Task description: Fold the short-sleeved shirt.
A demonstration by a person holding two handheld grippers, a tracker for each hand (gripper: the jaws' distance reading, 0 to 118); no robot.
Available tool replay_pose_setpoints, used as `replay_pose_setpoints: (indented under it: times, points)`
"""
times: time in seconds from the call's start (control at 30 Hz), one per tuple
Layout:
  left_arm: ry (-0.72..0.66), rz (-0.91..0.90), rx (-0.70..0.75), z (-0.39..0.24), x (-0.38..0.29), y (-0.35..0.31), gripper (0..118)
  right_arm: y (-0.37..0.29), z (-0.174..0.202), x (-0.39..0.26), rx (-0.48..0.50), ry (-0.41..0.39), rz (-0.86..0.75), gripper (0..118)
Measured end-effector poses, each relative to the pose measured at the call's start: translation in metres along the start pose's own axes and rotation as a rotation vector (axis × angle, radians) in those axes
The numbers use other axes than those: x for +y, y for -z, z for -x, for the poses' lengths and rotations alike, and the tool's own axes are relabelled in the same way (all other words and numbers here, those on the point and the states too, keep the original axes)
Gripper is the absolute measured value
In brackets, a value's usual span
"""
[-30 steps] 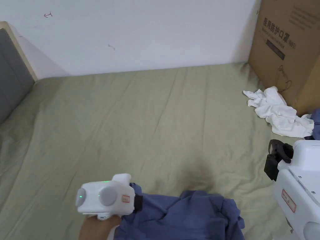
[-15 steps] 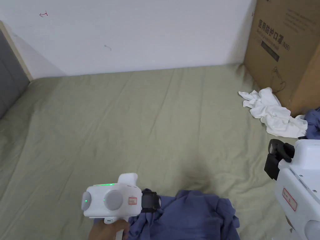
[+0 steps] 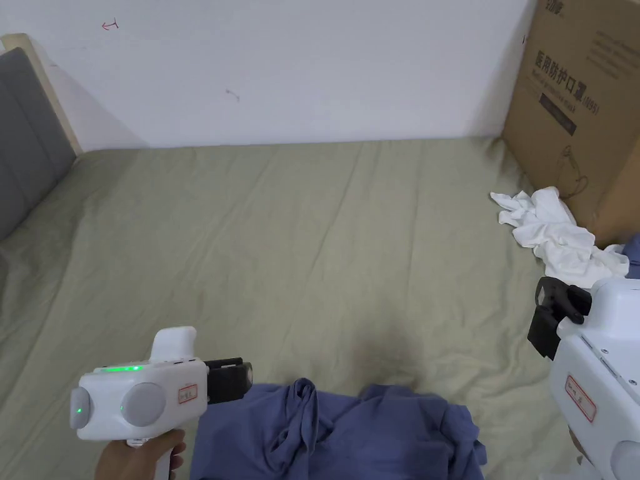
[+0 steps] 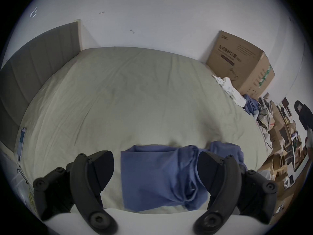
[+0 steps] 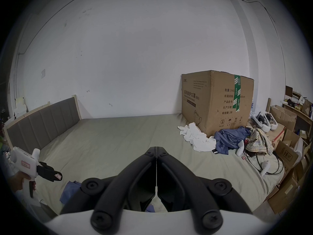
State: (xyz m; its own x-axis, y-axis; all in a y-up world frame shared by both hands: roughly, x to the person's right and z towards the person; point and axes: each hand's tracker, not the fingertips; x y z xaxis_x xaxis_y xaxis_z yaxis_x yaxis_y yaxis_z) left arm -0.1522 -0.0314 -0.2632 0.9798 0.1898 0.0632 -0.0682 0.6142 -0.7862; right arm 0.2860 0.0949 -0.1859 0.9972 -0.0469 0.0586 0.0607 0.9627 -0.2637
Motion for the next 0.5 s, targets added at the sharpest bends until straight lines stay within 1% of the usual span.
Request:
replay_pose_setpoints:
  times: [0.07,0.1,0.13,0.17,0.2,0.23,0.4,0.5]
  points:
    - [-0.009,-0.026,-0.018,0.005,-0.010,0.006,104,0.001,0.002,-0.001,0.004,0.000,0.002,3]
    - [-0.014,-0.031,-0.042,0.006,-0.014,0.010,94,0.001,0.003,-0.001,0.005,-0.001,0.004,3]
    - [-0.024,-0.020,-0.050,0.006,-0.019,0.014,68,0.001,0.004,-0.002,0.005,-0.001,0.007,3]
    - [-0.043,0.005,-0.072,0.005,-0.023,0.021,39,0.002,0.004,-0.002,0.006,-0.001,0.009,3]
    - [-0.033,0.004,-0.070,0.005,-0.028,0.026,10,0.002,0.004,-0.002,0.007,0.000,0.011,3]
    - [-0.032,0.005,-0.070,0.002,-0.034,0.029,6,0.002,0.004,-0.003,0.008,0.001,0.013,3]
    - [-0.030,0.065,-0.097,-0.017,-0.054,0.047,5,0.003,0.001,-0.004,0.002,0.000,0.020,3]
    - [0.023,0.103,-0.093,-0.034,-0.064,0.059,5,0.003,-0.004,-0.004,-0.004,0.006,0.023,3]
